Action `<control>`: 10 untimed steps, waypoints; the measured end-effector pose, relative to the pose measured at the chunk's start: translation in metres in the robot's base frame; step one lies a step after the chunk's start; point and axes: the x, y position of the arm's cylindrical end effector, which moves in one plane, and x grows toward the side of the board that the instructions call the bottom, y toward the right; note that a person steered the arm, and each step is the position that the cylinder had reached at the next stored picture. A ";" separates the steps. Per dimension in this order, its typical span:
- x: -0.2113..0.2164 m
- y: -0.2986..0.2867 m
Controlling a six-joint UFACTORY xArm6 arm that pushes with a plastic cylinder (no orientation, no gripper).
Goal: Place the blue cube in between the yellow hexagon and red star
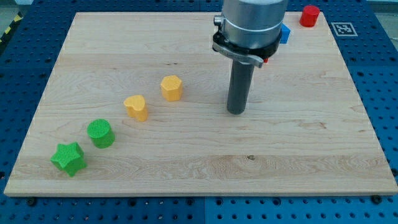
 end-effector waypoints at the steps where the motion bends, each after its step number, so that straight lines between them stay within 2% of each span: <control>1: -0.014 -0.001; 2: 0.009 0.031; 3: 0.004 0.067; 7: -0.041 0.005; 9: -0.055 0.030; 10: -0.069 0.022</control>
